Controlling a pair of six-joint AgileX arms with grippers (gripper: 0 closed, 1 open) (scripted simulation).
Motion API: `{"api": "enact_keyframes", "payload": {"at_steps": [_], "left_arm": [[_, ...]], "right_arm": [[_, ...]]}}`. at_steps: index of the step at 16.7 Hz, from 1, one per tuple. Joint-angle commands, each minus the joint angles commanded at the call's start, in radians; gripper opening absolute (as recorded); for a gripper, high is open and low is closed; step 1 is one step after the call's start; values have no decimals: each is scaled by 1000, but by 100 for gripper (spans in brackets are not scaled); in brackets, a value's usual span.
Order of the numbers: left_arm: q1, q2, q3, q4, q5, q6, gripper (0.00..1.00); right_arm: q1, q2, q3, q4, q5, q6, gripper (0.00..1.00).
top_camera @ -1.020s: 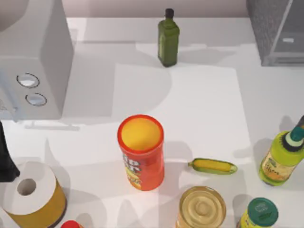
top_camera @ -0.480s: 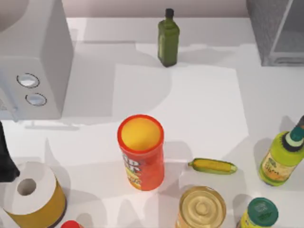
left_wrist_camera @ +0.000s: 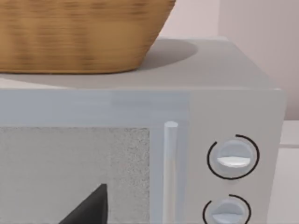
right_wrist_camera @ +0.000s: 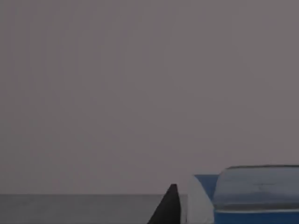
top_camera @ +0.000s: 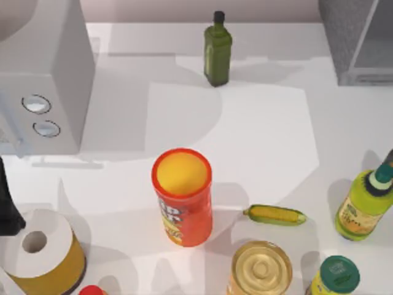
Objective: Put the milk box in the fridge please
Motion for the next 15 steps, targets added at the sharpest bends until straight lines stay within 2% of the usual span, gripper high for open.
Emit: {"api": "enact_keyframes", "payload": {"at_steps": [13, 15], "left_arm": [[0, 0, 0, 0, 0, 0, 100], [0, 0, 0, 0, 0, 0, 100]], "right_arm": [[0, 0, 0, 0, 0, 0, 98], [0, 0, 0, 0, 0, 0, 100]]}}
